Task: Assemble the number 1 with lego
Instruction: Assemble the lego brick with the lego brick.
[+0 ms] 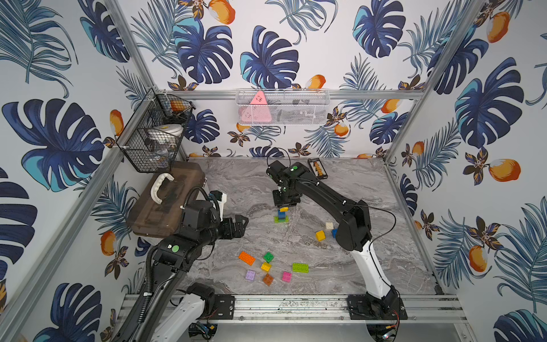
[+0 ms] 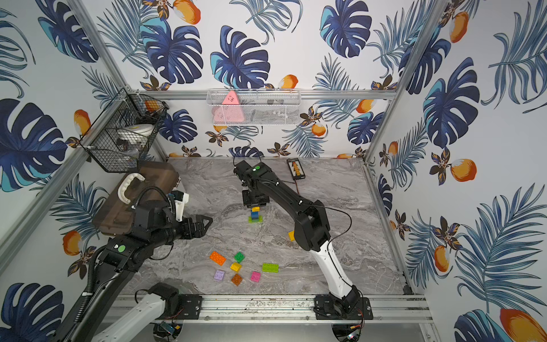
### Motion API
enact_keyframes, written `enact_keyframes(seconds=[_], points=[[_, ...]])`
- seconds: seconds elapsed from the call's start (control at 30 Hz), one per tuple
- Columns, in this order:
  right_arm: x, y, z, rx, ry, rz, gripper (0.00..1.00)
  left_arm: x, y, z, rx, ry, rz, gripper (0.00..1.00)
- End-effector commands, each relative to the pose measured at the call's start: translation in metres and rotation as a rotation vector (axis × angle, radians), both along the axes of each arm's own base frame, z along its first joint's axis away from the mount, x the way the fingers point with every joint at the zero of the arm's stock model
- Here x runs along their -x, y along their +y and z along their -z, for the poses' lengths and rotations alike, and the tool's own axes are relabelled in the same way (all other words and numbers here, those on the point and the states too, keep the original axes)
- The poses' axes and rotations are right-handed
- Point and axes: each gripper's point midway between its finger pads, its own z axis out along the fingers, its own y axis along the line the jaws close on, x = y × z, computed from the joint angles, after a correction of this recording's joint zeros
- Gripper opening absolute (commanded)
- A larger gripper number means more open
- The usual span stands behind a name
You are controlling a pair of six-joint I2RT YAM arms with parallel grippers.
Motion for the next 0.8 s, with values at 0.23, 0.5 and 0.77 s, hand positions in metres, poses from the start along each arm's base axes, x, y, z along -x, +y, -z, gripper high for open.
enact_keyframes(seconds=[0.23, 0.5, 0.77], points=[[0.003, 0.002, 0.013, 0.035, 0.062, -0.011, 0.28, -0.001, -0.001, -0.003, 0.009, -0.01, 0.0, 0.99], [0.003, 0.003, 0.015, 0.031, 0.069, 0.003, 0.28, -0.001, 0.0, -0.004, 0.01, -0.013, -0.004, 0.99], [0.004, 0.003, 0.022, 0.024, 0.074, 0.011, 0.26, -0.001, 0.0, -0.004, 0.011, -0.016, -0.004, 0.99]])
